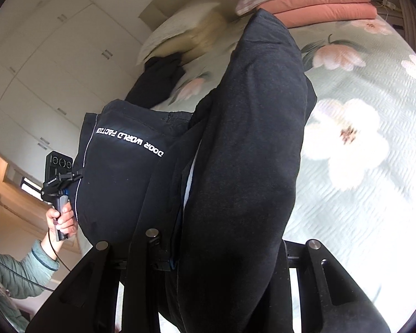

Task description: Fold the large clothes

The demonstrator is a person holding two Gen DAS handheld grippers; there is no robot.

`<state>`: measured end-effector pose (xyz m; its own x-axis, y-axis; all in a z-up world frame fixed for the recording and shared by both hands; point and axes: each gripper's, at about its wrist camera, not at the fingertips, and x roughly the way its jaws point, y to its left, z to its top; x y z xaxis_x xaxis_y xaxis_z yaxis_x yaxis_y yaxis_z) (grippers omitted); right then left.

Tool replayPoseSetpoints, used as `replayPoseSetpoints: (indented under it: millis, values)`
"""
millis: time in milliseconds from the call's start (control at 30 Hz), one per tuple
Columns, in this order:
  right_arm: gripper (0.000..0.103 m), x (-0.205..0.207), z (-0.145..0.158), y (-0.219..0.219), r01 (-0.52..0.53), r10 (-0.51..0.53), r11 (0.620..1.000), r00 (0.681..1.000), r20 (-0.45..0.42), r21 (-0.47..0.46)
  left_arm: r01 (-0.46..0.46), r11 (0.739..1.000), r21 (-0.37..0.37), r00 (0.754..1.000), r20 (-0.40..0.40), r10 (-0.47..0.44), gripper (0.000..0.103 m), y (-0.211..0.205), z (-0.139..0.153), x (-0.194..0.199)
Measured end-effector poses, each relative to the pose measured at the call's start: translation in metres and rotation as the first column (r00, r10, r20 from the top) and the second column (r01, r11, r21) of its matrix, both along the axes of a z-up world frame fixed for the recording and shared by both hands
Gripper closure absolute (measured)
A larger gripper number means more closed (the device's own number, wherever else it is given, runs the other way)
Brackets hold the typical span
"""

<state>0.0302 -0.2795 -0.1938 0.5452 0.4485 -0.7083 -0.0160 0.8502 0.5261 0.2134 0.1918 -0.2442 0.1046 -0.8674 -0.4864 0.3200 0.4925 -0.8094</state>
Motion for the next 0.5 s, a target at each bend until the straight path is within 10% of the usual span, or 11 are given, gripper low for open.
replayPoseSetpoints:
  millis: [500]
  values:
    - [0.067, -0.024, -0.042, 0.221, -0.021, 0.021, 1.0, 0.994, -0.11, 0.007, -0.019, 0.995, 0.096, 0.997, -0.072, 0.026, 0.061, 0.153, -0.007, -0.062]
